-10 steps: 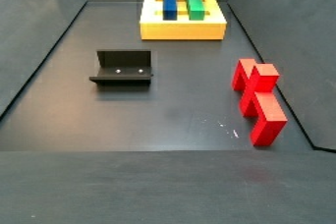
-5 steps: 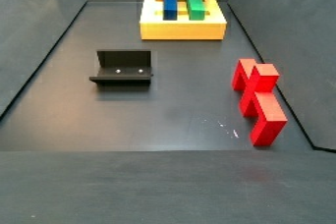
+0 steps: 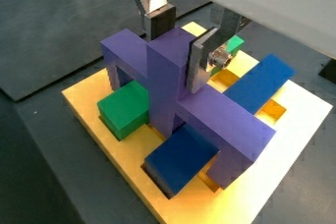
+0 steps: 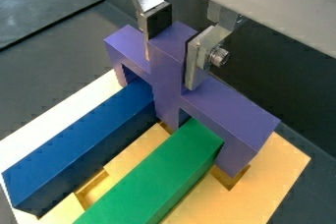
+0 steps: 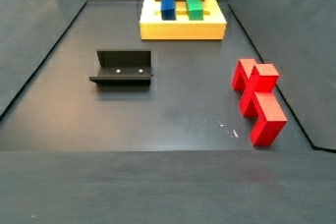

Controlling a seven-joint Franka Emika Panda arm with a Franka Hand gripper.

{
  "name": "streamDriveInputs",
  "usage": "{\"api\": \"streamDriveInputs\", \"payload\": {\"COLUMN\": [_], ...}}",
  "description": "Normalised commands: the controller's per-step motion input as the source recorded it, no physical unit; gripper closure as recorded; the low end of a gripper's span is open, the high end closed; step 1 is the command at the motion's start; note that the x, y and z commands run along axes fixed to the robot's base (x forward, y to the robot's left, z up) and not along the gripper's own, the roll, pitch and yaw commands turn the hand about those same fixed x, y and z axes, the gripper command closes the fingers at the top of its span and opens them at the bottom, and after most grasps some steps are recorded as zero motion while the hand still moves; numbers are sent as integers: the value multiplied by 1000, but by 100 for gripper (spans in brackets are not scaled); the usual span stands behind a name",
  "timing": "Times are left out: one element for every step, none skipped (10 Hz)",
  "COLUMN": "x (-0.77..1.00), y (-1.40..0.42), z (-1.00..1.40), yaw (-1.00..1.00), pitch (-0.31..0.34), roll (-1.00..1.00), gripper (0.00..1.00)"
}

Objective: Pick up the purple object. Move up. Place the purple object on the fixture. Regrasp the purple object. Move to above the board. Insert the purple object.
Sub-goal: Insert the purple object.

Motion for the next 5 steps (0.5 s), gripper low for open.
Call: {"api": "streamDriveInputs", "payload": {"x": [0,0,0,0,0], "y": [20,-57,-111,-71,-34], "z": [-149,-160,-157,-203,-220], "yaw": [-217,-51,0,0,0], "pitch": [0,0,-1,-16,-20], "roll": [9,3,24,34,36], "gripper": [100,100,100,100,100]}}
